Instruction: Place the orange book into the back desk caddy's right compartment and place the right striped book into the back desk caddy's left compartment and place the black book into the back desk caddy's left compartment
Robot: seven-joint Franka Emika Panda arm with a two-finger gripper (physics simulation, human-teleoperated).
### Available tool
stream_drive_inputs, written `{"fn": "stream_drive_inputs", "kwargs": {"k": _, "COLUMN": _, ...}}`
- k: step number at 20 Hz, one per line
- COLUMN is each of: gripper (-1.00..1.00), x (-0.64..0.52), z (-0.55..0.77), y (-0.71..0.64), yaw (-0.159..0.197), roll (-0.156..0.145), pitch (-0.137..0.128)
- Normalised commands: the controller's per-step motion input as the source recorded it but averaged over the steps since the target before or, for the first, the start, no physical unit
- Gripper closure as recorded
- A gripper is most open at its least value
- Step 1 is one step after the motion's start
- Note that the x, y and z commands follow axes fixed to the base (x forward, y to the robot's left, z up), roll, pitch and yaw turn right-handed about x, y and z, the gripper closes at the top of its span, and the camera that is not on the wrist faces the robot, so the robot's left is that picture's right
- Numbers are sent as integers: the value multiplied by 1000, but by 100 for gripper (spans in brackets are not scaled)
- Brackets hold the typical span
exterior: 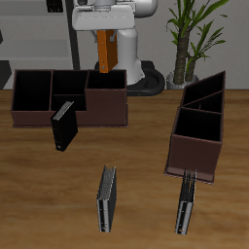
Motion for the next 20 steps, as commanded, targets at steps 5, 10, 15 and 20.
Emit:
{"fn": "stream_drive_inputs", "kwargs": {"k": 5, "gripper": 100, "x": -62, "z": -199, "y": 141, "yaw": 28, "roll": 30, "pitch": 31}}
{"fn": "stream_drive_inputs", "kwargs": {"k": 10, "gripper": 100, "x": -10, "z": -198, "y": 108, "yaw": 14, "roll": 38, "pitch": 37}}
{"fn": "stream_drive_inputs", "kwargs": {"k": 15, "gripper": 100, "x": 44, "z": -196, "y": 80, "yaw": 18, "roll": 25, "pitch": 29}}
{"fn": "stream_drive_inputs", "kwargs": {"k": 20, "gripper": 100, "x": 102, "z": -223, "y": 21, "yaw": 25, "roll": -3, "pitch": 43}}
